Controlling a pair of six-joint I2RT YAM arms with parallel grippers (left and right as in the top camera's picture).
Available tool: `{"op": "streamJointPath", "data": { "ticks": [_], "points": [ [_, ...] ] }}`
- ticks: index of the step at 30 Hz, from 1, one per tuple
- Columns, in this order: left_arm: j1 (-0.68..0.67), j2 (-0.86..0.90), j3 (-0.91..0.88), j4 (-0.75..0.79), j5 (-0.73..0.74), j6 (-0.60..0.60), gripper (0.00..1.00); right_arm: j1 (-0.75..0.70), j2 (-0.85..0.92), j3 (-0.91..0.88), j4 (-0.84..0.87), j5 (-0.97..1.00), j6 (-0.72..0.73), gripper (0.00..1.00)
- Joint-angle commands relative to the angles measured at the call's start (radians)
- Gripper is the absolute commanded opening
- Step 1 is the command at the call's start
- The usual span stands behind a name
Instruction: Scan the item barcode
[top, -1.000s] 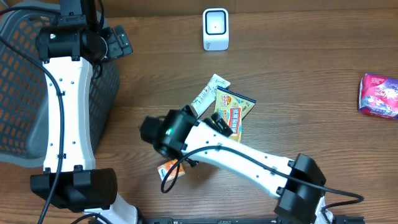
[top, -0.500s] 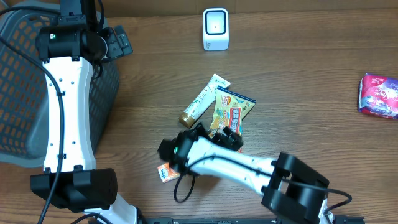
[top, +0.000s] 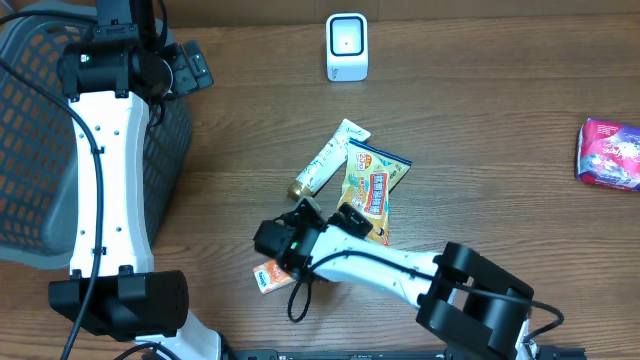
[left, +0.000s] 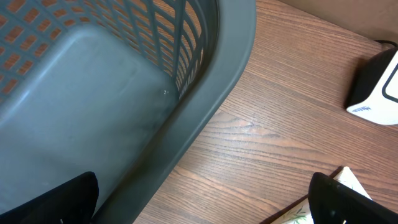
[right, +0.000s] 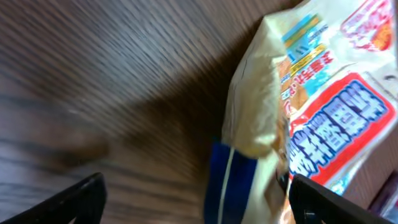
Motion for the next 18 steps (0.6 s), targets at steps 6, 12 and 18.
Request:
{"op": "streamJointPath", "data": {
  "ticks": [6, 12, 18],
  "points": [
    [-0.001, 0.011, -0.002, -0.006, 0.005, 0.001, 1.0, -0.12, -0.034, -0.038, 0.012, 0.014, -0.051, 0.75],
    [-0.001, 0.011, -0.002, -0.006, 0.005, 0.001, 1.0, -0.145, -0.034, -0.038, 0.04, -0.052, -0.086, 0.29],
    [-0.001, 0.011, -0.002, -0.006, 0.005, 0.001, 1.0, -0.148, -0.044, -0.015, 0.018, -0.227, -0.092, 0.04]
  ]
}}
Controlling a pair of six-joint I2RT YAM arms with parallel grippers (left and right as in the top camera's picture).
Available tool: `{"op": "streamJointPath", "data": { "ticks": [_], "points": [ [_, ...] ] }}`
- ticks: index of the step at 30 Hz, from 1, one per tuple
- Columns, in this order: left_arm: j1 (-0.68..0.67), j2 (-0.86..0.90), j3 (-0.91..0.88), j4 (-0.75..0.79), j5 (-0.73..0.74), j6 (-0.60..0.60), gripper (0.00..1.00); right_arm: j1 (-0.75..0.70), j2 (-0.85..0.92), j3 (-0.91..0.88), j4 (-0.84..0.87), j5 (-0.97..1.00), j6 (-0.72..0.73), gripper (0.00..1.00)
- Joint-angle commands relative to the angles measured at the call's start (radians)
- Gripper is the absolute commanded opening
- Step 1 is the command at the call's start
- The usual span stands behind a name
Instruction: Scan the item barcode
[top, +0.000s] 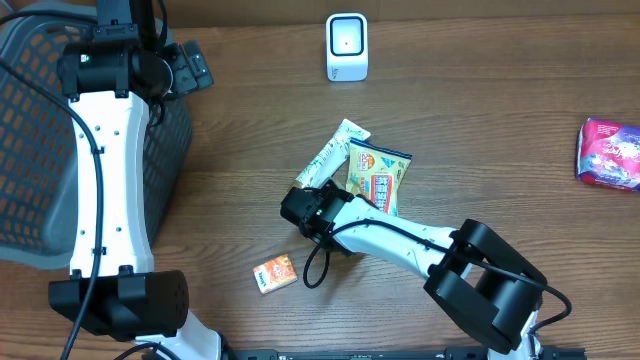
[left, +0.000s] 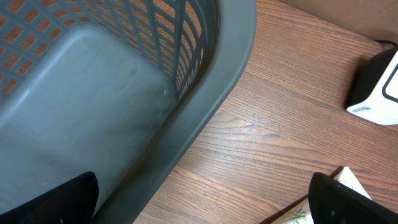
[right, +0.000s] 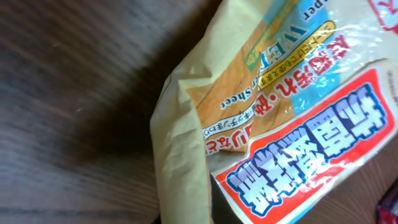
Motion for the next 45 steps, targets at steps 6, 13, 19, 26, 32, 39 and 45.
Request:
{"op": "streamJointPath", "data": {
  "ticks": [6, 13, 19, 26, 32, 39, 45],
  "points": [
    [-0.001, 0.011, -0.002, -0.006, 0.005, 0.001, 1.0, -0.053, -0.111, 0.193, -0.183, -0.509, -0.008, 0.04],
    [-0.001, 0.011, -0.002, -0.006, 0.005, 0.001, 1.0, -0.236, -0.183, 0.565, -0.409, -1.08, -0.057, 0.04],
    [-0.001, 0.011, -0.002, -0.006, 0.004, 0.001, 1.0, -0.435, -0.174, 0.615, -0.407, -1.493, -0.097, 0.04],
    [-0.001, 0.011, -0.002, -0.006, 0.005, 0.001, 1.0, -0.576, -0.134, 0.447, -0.377, -1.465, -0.157, 0.04],
    [-0.001, 0.011, -0.002, -0.006, 0.005, 0.001, 1.0, -0.634, -0.1, 0.215, -0.24, -1.555, -0.203, 0.04],
    [-0.001, 0.011, -0.002, -0.006, 0.004, 0.001, 1.0, -0.614, -0.082, 0.154, -0.215, -1.632, -0.205, 0.04],
    [-0.001, 0.011, -0.002, -0.006, 0.004, 0.001, 1.0, -0.641, -0.081, 0.156, -0.214, -1.502, -0.209, 0.04]
  ]
}}
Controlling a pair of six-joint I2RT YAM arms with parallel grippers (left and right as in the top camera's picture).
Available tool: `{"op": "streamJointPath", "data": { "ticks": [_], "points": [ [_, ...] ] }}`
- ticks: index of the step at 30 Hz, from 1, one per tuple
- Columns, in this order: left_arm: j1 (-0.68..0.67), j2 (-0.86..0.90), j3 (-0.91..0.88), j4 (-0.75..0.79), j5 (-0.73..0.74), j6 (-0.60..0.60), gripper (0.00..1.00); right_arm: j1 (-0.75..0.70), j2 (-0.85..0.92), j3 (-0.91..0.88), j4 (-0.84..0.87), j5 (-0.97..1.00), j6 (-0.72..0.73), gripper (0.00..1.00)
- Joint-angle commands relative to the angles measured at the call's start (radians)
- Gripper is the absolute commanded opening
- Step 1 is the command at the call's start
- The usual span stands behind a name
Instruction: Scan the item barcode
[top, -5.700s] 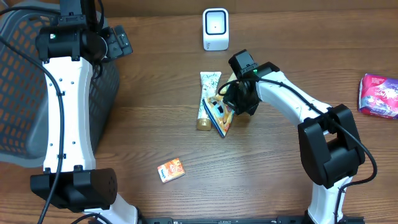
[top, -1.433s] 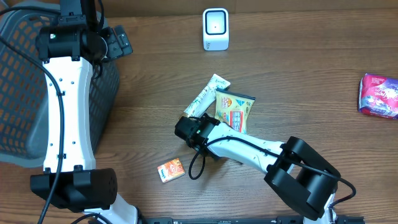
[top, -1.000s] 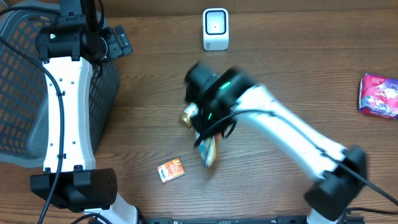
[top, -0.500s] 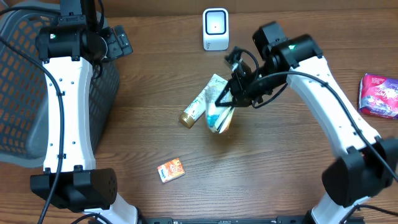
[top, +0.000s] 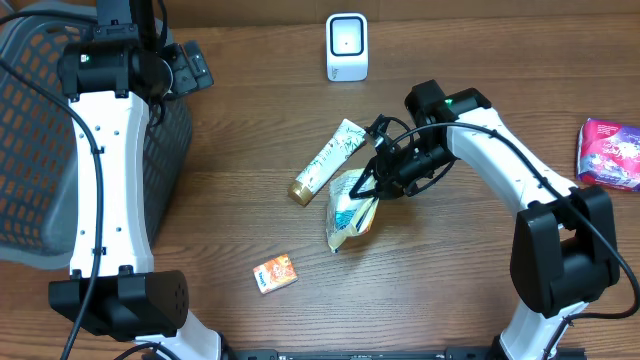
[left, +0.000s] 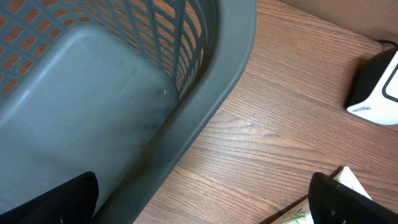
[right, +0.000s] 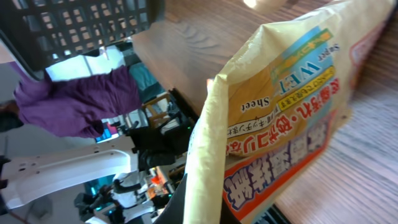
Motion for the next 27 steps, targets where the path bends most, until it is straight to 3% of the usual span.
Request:
{"op": "streamJointPath", "data": {
  "ticks": [1, 7, 12, 14, 15, 16, 17, 18, 19, 27],
  "points": [
    [-0.001, 0.011, -0.002, -0.006, 0.005, 0.001, 1.0, -0.031, -0.013, 0.015, 0.003, 0.026, -0.029, 0.04],
    [-0.001, 0.011, -0.002, -0.006, 0.005, 0.001, 1.0, -0.11, -0.01, 0.015, -0.063, 0.156, -0.129, 0.04],
    [-0.001, 0.011, -0.002, -0.006, 0.004, 0.001, 1.0, -0.176, -0.002, 0.014, -0.057, 0.552, -0.085, 0.08],
    [-0.001, 0.011, -0.002, -0.006, 0.004, 0.001, 1.0, -0.194, -0.002, 0.014, -0.049, 0.674, -0.028, 0.21],
    [-0.001, 0.011, -0.002, -0.006, 0.005, 0.001, 1.0, -0.2, -0.002, 0.014, -0.048, 0.718, -0.028, 0.35],
    [-0.001, 0.011, -0.002, -0.006, 0.005, 0.001, 1.0, -0.204, -0.002, 0.014, -0.045, 0.747, -0.028, 0.57],
    [-0.001, 0.011, -0.002, -0.006, 0.005, 0.001, 1.0, -0.208, -0.002, 0.014, -0.037, 0.763, -0.028, 0.68],
    [-0.001, 0.011, -0.002, -0.006, 0.004, 0.001, 1.0, -0.211, -0.002, 0.014, -0.031, 0.778, -0.028, 0.95],
    [-0.001, 0.011, -0.002, -0.006, 0.004, 0.001, 1.0, -0.213, -0.002, 0.014, -0.03, 0.791, -0.029, 1.0],
    [-0.001, 0.011, -0.002, -0.006, 0.005, 0.001, 0.99, -0.213, -0.003, 0.014, -0.027, 0.807, 0.029, 1.0]
  ]
}}
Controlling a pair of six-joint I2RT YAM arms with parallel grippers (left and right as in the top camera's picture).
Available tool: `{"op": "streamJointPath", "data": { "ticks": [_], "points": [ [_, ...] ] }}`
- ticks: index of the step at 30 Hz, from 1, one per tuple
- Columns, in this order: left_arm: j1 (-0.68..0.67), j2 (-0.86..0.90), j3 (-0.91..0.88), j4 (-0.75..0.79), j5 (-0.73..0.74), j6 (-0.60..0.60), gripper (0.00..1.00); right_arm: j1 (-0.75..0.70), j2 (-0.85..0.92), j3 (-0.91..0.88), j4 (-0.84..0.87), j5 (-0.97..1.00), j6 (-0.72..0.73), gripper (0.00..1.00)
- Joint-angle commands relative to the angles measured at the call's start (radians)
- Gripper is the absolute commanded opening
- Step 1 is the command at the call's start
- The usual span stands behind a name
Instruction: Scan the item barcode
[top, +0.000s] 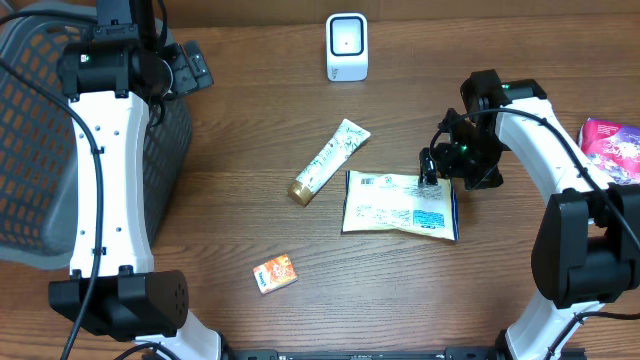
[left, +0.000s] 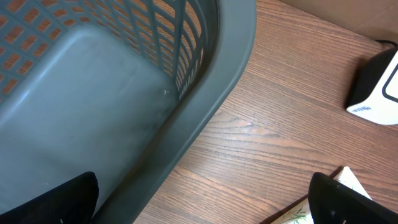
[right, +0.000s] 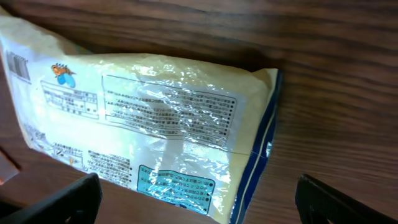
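The wet-wipe packet (top: 398, 205) lies flat on the table with its printed back up, and its barcode (right: 18, 65) shows at one corner. The same packet (right: 143, 118) fills the right wrist view. My right gripper (top: 434, 168) hovers open over the packet's right end, both fingertips (right: 348, 199) apart with nothing between them. The white scanner (top: 347, 47) stands at the table's far edge. My left gripper (top: 192, 68) is open beside the basket, far from the packet; its fingers (left: 347, 199) are spread wide.
A grey basket (top: 40, 130) takes up the far left. A tube (top: 329, 160) lies left of the packet, and a small orange box (top: 274, 273) sits nearer the front. A purple packet (top: 610, 152) rests at the right edge.
The packet was held tilted off the table in my shut right gripper beside the tube. It now lies flat, back side up, further right, and the gripper is open above it.
The packet first lay face up by the tube with my open right gripper low at its near end. Then the gripper was pressed close against it, later holding it raised. Now it lies turned over and released. The left arm stayed still.
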Motion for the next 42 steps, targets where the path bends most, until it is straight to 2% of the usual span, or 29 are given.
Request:
{"op": "streamJointPath", "data": {
  "ticks": [1, 3, 7, 10, 12, 14, 18, 21, 24, 27, 31, 33, 37, 40, 42],
  "points": [
    [-0.002, 0.011, -0.002, -0.006, 0.004, 0.001, 1.0, 0.001, -0.003, 0.015, -0.002, -0.005, 0.055, 1.0],
    [-0.001, 0.011, -0.002, -0.005, 0.005, 0.001, 1.0, 0.001, -0.003, 0.017, -0.021, -0.104, 0.093, 1.0],
    [-0.001, 0.011, -0.002, -0.005, 0.005, 0.001, 1.0, -0.016, -0.003, 0.017, -0.084, -0.504, 0.109, 1.0],
    [-0.001, 0.011, -0.002, -0.005, 0.004, 0.001, 1.0, -0.015, -0.025, 0.017, -0.118, -0.564, 0.119, 1.0],
    [-0.001, 0.011, -0.002, -0.005, 0.004, 0.001, 1.0, -0.014, -0.052, 0.017, -0.122, -0.561, 0.179, 1.0],
    [-0.001, 0.011, -0.002, -0.005, 0.005, 0.001, 1.0, -0.014, -0.1, 0.017, -0.118, -0.473, 0.34, 1.0],
    [-0.001, 0.011, -0.002, -0.005, 0.005, 0.001, 1.0, -0.006, -0.241, 0.017, -0.134, -0.039, 0.782, 1.0],
    [-0.001, 0.011, -0.002, -0.005, 0.004, 0.001, 1.0, 0.032, -0.384, 0.017, -0.105, 0.124, 0.93, 1.0],
    [-0.001, 0.011, -0.002, -0.005, 0.005, 0.001, 1.0, 0.095, -0.552, 0.017, -0.079, 0.272, 0.943, 1.0],
    [-0.001, 0.011, -0.002, -0.005, 0.005, 0.001, 1.0, 0.163, -0.727, 0.017, -0.176, 0.439, 0.943, 1.0],
    [-0.001, 0.011, -0.002, -0.005, 0.004, 0.001, 1.0, 0.213, -0.889, 0.014, -0.312, 0.463, 0.949, 1.0],
    [-0.001, 0.011, -0.002, -0.005, 0.005, 0.001, 1.0, 0.216, -0.954, -0.011, -0.328, 0.468, 0.996, 1.0],
    [-0.001, 0.011, -0.002, -0.006, 0.005, 0.001, 1.0, 0.216, -1.035, -0.197, -0.235, 0.471, 1.033, 1.0],
    [-0.001, 0.011, -0.002, -0.005, 0.005, 0.001, 1.0, 0.216, -1.044, -0.403, -0.173, 0.472, 1.193, 1.0],
    [-0.001, 0.011, -0.002, -0.005, 0.005, 0.001, 1.0, 0.216, -1.043, -0.526, -0.062, 0.419, 1.219, 1.0]
  ]
}}
